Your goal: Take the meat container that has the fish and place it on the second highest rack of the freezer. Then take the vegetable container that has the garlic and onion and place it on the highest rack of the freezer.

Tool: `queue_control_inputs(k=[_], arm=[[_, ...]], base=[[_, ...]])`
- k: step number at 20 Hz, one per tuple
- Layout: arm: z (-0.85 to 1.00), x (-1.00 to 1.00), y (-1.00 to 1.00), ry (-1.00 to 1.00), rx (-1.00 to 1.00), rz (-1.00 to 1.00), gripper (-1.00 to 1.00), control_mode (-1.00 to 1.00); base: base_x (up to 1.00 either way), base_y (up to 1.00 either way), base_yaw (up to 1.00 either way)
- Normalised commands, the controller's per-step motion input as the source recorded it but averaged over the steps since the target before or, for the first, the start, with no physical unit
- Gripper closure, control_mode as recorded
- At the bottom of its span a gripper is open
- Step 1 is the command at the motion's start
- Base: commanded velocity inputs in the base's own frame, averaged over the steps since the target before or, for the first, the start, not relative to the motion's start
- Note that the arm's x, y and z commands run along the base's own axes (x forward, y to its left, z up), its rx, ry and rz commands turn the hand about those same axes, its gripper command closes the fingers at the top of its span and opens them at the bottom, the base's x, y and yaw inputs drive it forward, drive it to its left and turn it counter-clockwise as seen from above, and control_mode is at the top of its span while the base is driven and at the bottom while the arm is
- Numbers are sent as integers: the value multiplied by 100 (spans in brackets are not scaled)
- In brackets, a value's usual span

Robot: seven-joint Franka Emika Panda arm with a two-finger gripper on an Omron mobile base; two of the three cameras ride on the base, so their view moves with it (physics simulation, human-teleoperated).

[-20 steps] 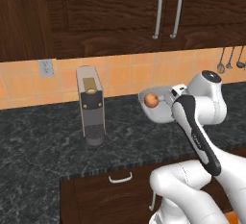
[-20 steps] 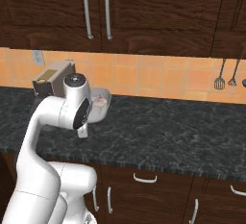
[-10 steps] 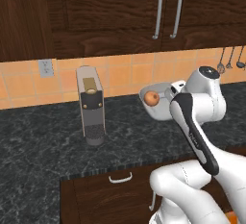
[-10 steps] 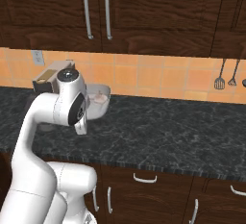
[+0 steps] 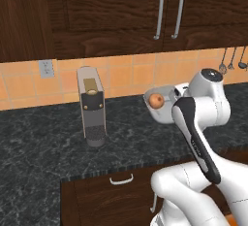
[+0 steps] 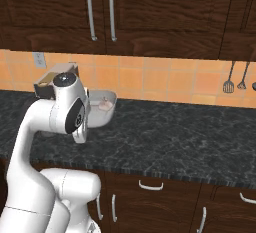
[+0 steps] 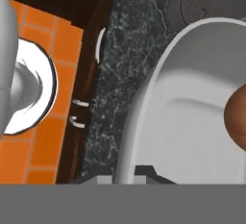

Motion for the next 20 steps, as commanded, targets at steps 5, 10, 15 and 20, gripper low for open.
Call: queue_control_inputs(k=[5,10,15,20], arm=[[2,-8,-3,0,0,0,100,100],[0,0,0,0,0,0,100,100],[0,0,0,0,0,0,100,100],[0,0,0,0,0,0,100,100]], base=[[-26,-16,-3],[-21,-48,-61],[0,-29,-88],[0,-21,-88]])
